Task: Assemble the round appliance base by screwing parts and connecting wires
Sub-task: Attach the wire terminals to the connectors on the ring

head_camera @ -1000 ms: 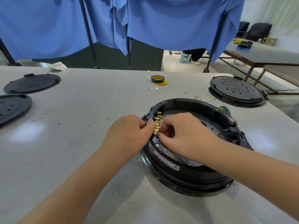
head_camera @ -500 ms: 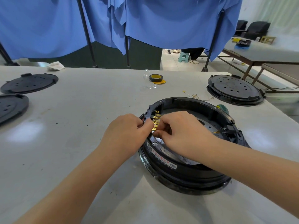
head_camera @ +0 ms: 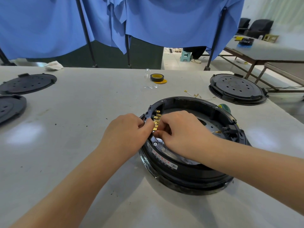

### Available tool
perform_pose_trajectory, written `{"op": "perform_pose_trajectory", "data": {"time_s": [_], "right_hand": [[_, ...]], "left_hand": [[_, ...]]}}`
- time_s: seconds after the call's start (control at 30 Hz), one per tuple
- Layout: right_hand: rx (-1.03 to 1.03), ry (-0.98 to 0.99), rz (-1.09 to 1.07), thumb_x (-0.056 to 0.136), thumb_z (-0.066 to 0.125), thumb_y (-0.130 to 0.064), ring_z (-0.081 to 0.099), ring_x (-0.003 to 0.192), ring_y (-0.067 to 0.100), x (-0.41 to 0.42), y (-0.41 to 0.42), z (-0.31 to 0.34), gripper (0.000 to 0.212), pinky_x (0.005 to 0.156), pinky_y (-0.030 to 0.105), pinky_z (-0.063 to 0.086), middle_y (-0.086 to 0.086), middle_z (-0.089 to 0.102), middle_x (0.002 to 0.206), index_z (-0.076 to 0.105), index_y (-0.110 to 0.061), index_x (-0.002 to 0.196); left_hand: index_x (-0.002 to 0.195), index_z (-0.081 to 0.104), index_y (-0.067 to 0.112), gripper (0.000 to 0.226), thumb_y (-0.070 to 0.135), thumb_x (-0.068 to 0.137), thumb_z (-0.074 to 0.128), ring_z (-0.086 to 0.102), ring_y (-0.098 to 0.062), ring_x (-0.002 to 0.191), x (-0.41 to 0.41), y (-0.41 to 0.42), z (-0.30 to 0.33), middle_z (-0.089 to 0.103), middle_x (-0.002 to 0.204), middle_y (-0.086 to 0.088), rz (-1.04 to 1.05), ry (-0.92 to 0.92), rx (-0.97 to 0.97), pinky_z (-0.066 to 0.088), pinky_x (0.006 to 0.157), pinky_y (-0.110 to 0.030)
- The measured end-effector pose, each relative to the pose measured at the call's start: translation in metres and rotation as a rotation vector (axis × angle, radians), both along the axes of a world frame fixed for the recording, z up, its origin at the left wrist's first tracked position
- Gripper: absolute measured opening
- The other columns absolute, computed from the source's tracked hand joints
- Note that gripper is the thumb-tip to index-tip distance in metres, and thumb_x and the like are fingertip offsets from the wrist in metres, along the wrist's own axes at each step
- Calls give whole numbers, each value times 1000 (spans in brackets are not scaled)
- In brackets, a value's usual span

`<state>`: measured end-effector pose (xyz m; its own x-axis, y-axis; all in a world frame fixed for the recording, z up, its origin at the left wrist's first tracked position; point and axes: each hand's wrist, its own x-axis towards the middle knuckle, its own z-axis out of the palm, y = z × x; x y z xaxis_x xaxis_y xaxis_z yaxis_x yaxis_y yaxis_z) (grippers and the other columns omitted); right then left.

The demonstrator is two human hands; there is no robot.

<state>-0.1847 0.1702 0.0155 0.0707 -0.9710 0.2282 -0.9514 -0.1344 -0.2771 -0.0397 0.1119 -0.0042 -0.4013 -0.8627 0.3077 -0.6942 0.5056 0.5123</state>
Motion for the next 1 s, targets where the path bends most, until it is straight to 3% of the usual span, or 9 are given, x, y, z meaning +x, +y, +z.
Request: {"op": "perform_pose_trajectory", "data": {"time_s": [0.3, 0.67, 1.0], "right_hand": [[-7, -55, 12, 87, 62, -29, 57, 71, 17, -2, -2, -3, 11, 65, 34, 47, -4, 61, 74, 62, -20, 81], [49, -204, 48, 80, 73, -34, 54, 59, -2, -8, -6, -2, 8, 64, 26, 49, -17, 55, 56, 69, -29, 75], [21, -180, 83, 83, 64, -25, 55, 61, 10, -5, -5, -2, 11, 59, 32, 48, -6, 58, 61, 73, -24, 76]], "left_hand": [[44, 30, 13, 54, 42, 86, 48, 23, -18, 42, 1, -2, -1, 20, 43, -3, 12, -1, 18, 19, 45, -29], [41, 29, 14, 57, 43, 86, 49, 25, -16, 39, 5, -2, 1, 23, 39, -1, 21, -2, 21, 20, 45, -26], [39, 35, 17, 56, 42, 87, 47, 27, -16, 40, 5, -3, -2, 25, 38, -1, -11, 5, 28, 20, 44, -27]]}}
